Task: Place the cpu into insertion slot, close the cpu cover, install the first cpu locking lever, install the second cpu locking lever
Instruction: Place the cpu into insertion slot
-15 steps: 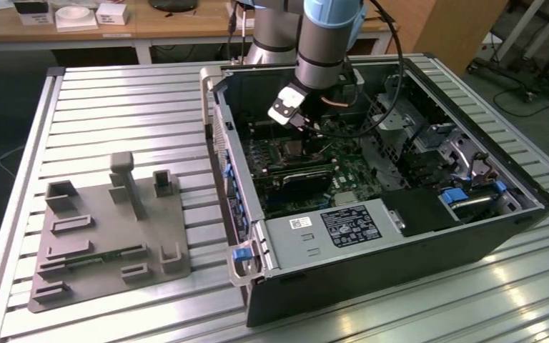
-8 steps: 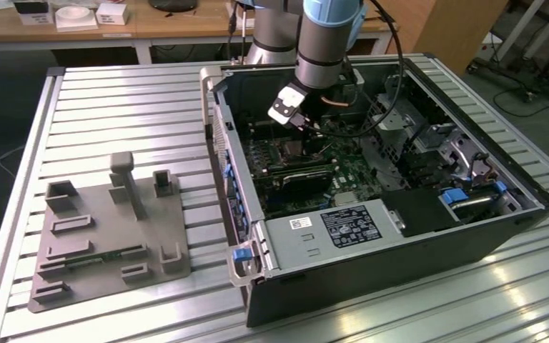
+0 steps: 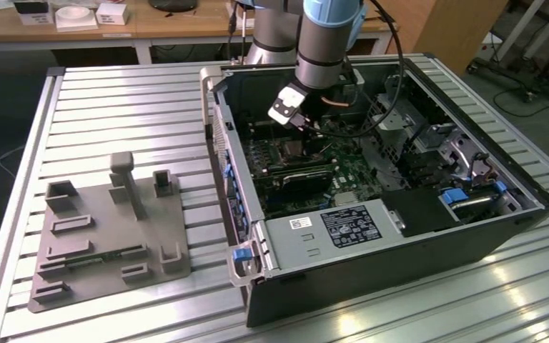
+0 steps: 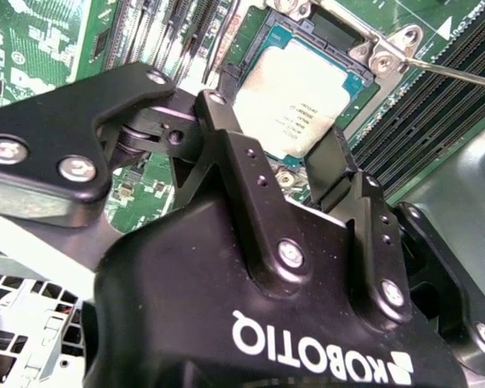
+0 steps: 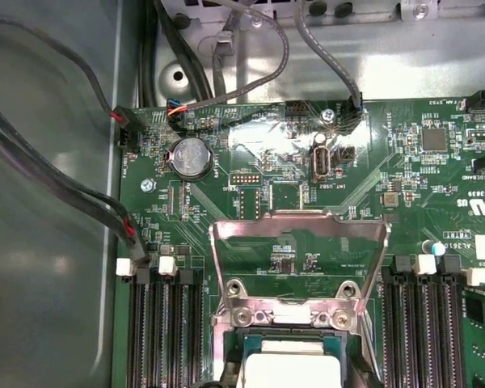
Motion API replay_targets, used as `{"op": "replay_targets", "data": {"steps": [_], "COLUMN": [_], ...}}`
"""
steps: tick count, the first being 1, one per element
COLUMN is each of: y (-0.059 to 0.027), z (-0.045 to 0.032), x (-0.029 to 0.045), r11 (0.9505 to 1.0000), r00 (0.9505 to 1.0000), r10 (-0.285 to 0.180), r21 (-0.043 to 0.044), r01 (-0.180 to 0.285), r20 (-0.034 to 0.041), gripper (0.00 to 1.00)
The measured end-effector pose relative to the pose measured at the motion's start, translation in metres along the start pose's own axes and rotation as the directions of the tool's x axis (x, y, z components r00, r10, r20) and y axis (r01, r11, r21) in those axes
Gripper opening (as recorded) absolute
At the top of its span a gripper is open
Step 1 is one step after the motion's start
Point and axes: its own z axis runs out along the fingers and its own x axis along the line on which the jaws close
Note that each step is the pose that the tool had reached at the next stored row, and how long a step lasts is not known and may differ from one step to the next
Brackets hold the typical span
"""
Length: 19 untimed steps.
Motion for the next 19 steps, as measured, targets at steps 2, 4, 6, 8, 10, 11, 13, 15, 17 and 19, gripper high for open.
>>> {"op": "replay_targets", "data": {"steps": [2,4,6,8,10,11,13,15,17,19], "y": [0.0,0.0,0.0,0.0,0.0,0.0001,0.0001,0.0001,0.0001,0.0001], "z": [0.0001,0.0002,-0.0003,-0.0013,-0.0023,-0.0025,-0.0026,-0.0026,-0.003,-0.0042], "x": [0.0001,0.0002,0.0002,0.0002,0.0002,0.0002,0.0002,0.0002,0.0002,0.0002], "r11": [1.0,1.0,1.0,1.0,1.0,1.0,1.0,1.0,1.0,1.0], "r00": [1.0,1.0,1.0,1.0,0.9999,0.9999,0.9998,0.9996,0.9995,0.9994], "r10": [0.0,0.0,0.0,0.0,0.0,0.0,0.001,0.001,0.001,0.001], "r21": [0.0004,0.0003,0.0005,0.0004,0.0006,0.0005,0.0006,0.0007,0.0008,0.0008], "r01": [0.0,0.0,0.0,0.0,0.0,0.0,-0.001,-0.001,-0.001,-0.001], "r20": [-0.0013,-0.0024,-0.0041,-0.0071,-0.0108,-0.0135,-0.0204,-0.0267,-0.0325,-0.0343], "gripper": [0.62,0.62,0.62,0.62,0.62,0.62,0.62,0.62,0.62,0.62]}}
